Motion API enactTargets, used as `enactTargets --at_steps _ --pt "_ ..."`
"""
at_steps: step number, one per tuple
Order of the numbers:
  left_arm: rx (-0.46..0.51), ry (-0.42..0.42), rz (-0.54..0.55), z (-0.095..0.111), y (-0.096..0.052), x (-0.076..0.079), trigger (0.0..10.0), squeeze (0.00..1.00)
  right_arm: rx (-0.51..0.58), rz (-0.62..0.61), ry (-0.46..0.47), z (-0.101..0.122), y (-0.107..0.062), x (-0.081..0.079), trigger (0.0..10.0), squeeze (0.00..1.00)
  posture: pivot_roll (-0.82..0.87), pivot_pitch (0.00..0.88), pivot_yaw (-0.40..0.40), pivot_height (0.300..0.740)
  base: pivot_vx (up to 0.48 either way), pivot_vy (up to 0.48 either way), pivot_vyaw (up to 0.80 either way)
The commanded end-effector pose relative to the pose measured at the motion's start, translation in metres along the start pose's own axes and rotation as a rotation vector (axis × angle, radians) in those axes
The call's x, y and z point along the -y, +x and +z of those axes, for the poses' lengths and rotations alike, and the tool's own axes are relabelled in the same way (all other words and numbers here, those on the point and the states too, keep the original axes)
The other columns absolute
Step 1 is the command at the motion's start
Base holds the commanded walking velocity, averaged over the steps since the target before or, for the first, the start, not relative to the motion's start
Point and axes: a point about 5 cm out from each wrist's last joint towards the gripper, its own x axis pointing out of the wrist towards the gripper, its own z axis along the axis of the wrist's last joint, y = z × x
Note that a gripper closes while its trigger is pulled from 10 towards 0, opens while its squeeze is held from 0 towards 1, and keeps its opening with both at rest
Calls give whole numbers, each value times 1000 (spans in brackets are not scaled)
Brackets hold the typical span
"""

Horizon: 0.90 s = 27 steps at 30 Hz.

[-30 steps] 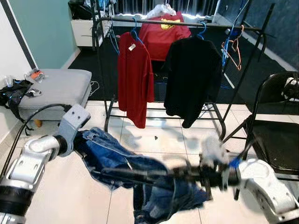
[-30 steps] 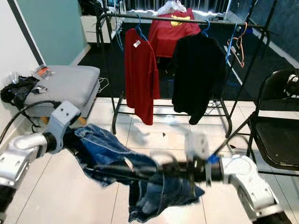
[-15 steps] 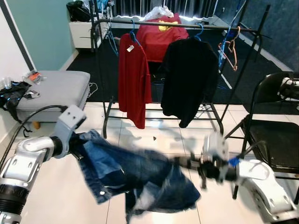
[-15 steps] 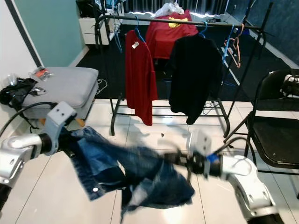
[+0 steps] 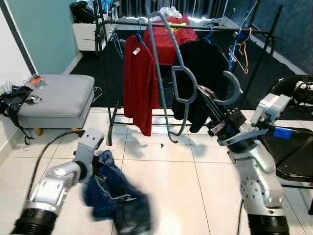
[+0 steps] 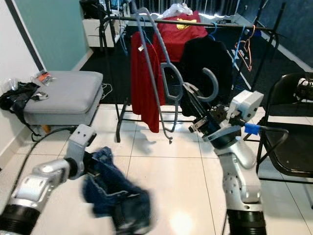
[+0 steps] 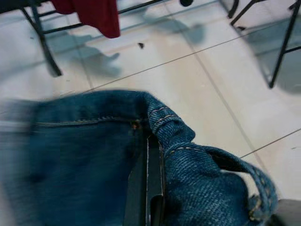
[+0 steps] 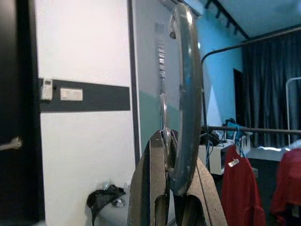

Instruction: Hang hanger

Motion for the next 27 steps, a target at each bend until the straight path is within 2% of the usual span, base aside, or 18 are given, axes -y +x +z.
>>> enactTargets --at_steps 1,2,3,4,6,7,8,10,11,12,13,15,16,19,21,22,24,27 --pt "125 -3 -92 24 -2 19 0 0 20 -232 -53 4 8 27 10000 0 55 2 -9 740 0 0 0" --pt "166 -9 -128 28 1 34 0 0 -64 -408 -45 -8 12 50 10000 0 60 0 -15 740 0 0 0" --pt "166 -9 -128 28 1 34 0 0 -64 -408 -45 -8 12 50 10000 0 60 0 -15 740 0 0 0" --pt "189 -15 -142 31 3 43 0 0 -130 -519 -38 -16 13 64 10000 0 60 0 -16 740 0 0 0" --pt "189 -15 -142 31 3 43 0 0 -130 -519 -38 -16 13 64 10000 0 60 0 -16 740 0 0 0" --pt "201 -11 -103 32 6 46 0 0 -259 -614 -56 -31 9 76 10000 0 63 0 -21 740 0 0 0" --pt "197 -8 -3 29 10 40 10000 0 -418 -658 -102 -50 -2 83 10000 0 59 0 -25 740 0 0 0" --pt "197 -8 -3 29 10 40 10000 0 -418 -658 -102 -50 -2 83 10000 0 59 0 -25 740 0 0 0" --pt "164 -36 79 22 11 32 10000 0 -597 -651 -147 -70 -16 85 10000 0 58 0 -27 740 0 0 0" --pt "164 -36 79 22 11 32 10000 0 -597 -651 -147 -70 -16 85 10000 0 58 0 -27 740 0 0 0" --pt "127 -49 140 13 11 25 10000 0 -784 -631 -188 -89 -33 83 10000 0 57 0 -29 740 0 0 0" --pt "127 -49 140 13 11 25 10000 0 -784 -631 -188 -89 -33 83 10000 0 57 0 -29 740 0 0 0" --pt "103 -58 174 7 8 22 10000 0 -888 -606 -205 -99 -46 79 10000 0 54 0 -29 740 0 0 0" --pt "103 -39 214 2 3 19 10000 0 -880 -578 -202 -105 -49 63 10000 0 27 0 -7 740 0 0 0" --pt "103 -39 214 2 3 19 10000 0 -880 -578 -202 -105 -49 63 10000 0 27 0 -7 740 0 0 0" --pt "134 -44 244 5 2 18 10000 0 -842 -579 -129 -106 -47 54 10000 0 19 0 0 740 0 0 0" --pt "192 -63 226 11 3 25 10000 0 -807 -582 -97 -107 -47 47 10000 0 13 0 3 740 0 0 0" --pt "202 -79 211 13 5 31 10000 0 -768 -568 -159 -104 -47 46 10000 0 8 0 5 740 0 0 0"
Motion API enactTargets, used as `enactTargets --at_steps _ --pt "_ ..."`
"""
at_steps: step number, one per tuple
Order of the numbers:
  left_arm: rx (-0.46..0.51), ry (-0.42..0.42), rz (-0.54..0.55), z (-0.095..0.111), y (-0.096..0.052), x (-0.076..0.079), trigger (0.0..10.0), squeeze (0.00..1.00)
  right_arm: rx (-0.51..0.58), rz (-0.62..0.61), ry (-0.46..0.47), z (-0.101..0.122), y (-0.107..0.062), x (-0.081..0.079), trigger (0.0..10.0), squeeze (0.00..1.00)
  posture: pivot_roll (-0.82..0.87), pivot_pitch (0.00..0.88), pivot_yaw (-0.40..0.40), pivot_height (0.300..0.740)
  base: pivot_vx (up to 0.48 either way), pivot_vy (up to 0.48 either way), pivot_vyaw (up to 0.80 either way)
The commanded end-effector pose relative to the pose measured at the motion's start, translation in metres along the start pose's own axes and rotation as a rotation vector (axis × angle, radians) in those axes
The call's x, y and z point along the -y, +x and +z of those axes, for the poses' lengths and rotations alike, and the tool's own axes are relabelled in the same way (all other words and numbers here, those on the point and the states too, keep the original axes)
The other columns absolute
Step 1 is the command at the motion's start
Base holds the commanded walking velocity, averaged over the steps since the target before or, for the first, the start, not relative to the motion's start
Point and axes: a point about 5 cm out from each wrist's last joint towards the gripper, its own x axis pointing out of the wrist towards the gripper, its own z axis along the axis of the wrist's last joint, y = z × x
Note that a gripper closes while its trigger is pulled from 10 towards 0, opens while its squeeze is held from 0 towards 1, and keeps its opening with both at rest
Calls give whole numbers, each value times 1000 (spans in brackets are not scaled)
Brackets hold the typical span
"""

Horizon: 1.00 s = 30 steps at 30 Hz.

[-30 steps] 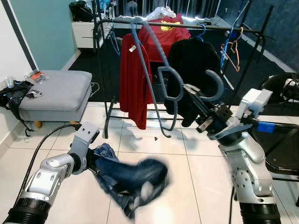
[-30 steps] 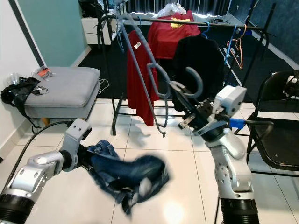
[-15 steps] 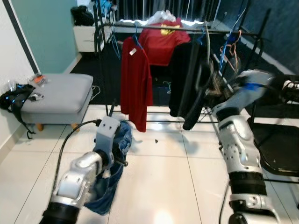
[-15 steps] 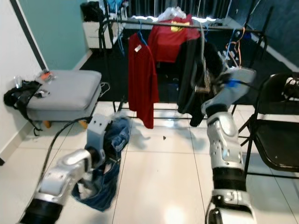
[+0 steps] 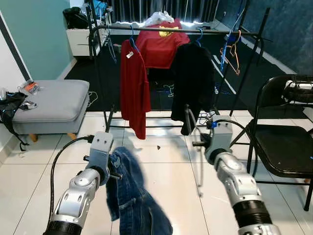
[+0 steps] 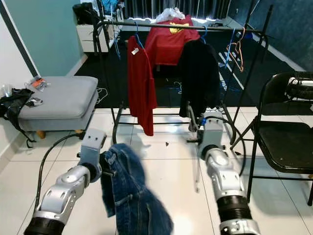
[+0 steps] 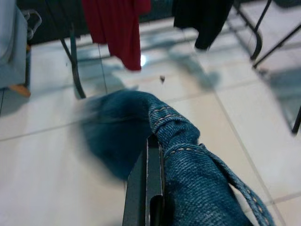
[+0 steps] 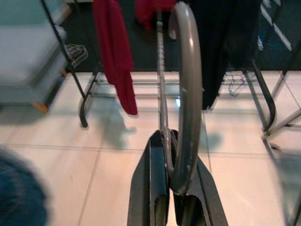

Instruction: Hang hanger

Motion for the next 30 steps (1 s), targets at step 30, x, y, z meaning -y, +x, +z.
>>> enactTargets --at_steps 30 --pt "192 -57 -65 27 -5 11 10000 0 93 42 40 7 -5 -16 10000 0 34 0 3 740 98 0 -150"
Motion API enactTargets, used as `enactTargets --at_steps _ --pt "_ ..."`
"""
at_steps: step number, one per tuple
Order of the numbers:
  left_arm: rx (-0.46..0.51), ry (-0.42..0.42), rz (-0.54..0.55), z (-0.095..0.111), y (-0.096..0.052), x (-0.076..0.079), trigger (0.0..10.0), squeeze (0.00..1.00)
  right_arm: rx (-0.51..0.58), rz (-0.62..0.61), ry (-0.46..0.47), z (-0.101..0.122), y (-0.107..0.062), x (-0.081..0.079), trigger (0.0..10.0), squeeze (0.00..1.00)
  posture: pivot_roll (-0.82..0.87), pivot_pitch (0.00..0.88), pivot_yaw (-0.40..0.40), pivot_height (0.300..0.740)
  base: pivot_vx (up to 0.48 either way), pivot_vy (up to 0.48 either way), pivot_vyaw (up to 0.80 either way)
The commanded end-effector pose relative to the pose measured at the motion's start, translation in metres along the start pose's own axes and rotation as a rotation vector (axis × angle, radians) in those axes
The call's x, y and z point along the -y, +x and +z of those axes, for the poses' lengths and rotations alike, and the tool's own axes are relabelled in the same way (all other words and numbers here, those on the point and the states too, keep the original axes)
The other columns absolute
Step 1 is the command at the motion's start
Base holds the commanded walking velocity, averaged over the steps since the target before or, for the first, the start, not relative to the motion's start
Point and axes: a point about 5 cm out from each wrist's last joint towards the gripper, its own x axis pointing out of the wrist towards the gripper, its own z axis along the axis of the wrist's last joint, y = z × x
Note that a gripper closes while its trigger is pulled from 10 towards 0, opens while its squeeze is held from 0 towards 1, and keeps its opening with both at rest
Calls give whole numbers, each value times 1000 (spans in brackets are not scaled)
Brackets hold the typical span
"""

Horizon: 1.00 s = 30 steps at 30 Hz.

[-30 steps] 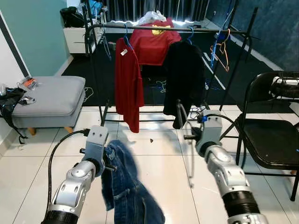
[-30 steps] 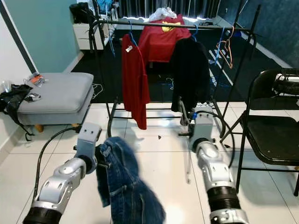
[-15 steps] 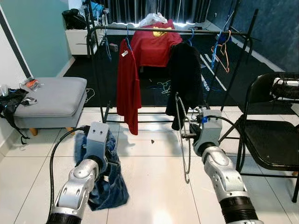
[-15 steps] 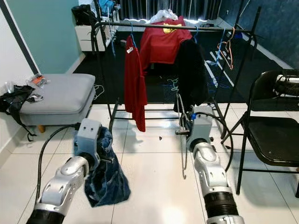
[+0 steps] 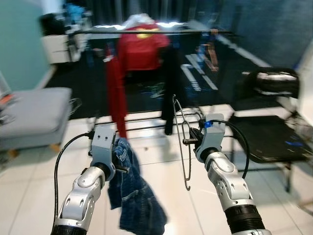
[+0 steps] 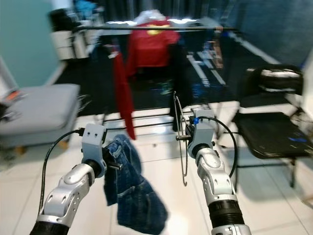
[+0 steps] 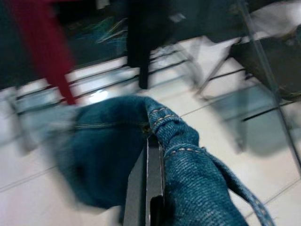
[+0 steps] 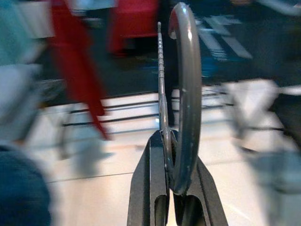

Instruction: Hang hanger

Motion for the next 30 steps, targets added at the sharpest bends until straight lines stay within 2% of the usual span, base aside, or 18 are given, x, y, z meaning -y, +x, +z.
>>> enactTargets --at_steps 1,7,16,25,30 --pt "55 10 12 10 -2 -5 10000 0 36 29 15 6 1 -10 10000 0 35 0 6 740 368 0 0" --pt "58 5 1 11 -2 -4 10000 0 32 20 17 5 1 -10 10000 0 28 0 10 740 384 0 0" --pt "82 -2 -17 19 8 2 10000 0 52 10 17 15 3 -4 10000 0 13 9 8 740 394 0 0" --pt "68 -1 5 15 2 -4 10000 0 82 23 23 24 3 -2 10000 0 9 15 8 740 394 0 0" --pt "52 3 2 10 0 -4 10000 0 77 24 18 22 1 -1 10000 0 25 0 0 740 395 0 0"
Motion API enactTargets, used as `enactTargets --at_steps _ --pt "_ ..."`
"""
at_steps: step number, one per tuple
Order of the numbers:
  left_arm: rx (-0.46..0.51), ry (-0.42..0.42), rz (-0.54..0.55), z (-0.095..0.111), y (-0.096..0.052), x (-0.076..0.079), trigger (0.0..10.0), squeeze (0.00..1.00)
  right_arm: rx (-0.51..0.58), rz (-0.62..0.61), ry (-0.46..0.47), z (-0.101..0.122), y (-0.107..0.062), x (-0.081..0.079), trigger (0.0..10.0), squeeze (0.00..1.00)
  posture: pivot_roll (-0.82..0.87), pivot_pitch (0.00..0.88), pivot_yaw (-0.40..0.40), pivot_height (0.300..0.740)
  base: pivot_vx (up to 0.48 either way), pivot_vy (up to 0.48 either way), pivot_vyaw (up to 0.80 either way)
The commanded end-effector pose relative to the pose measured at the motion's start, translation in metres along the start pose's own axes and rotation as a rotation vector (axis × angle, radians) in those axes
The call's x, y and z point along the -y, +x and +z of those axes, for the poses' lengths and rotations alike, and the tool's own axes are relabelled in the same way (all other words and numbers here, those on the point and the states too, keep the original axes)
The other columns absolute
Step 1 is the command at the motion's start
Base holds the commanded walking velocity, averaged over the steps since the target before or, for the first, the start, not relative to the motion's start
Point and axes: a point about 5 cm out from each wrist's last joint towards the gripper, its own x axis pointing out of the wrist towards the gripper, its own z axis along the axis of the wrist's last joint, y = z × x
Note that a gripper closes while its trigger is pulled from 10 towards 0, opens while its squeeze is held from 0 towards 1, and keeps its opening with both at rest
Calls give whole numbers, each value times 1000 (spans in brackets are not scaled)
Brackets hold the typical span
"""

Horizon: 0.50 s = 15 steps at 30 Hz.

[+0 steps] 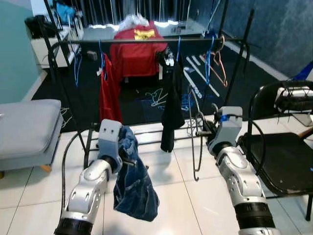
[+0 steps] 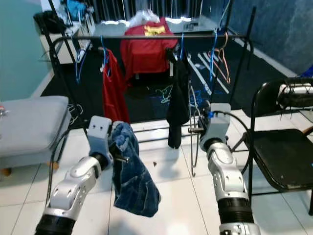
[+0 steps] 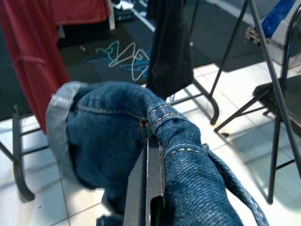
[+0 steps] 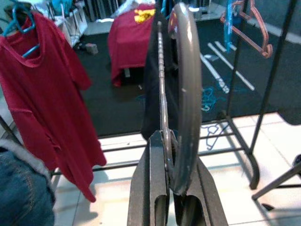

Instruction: Hang hanger

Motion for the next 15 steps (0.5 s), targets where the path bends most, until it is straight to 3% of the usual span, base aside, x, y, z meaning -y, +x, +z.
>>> enactTargets --at_steps 1,7,13,15 --pt "22 18 -9 5 0 1 10000 0 -19 21 5 -3 0 -2 10000 0 33 0 -5 740 401 0 0" --pt "10 25 18 2 -5 -7 10000 0 -18 139 -15 5 2 -8 10000 0 32 2 2 740 396 0 0" --pt "8 33 23 3 -4 -11 10000 0 12 151 -11 18 6 -5 10000 0 21 4 4 740 394 0 0" --pt "10 36 31 5 -4 -15 10000 0 35 119 -39 26 7 0 10000 0 6 15 10 740 394 0 741"
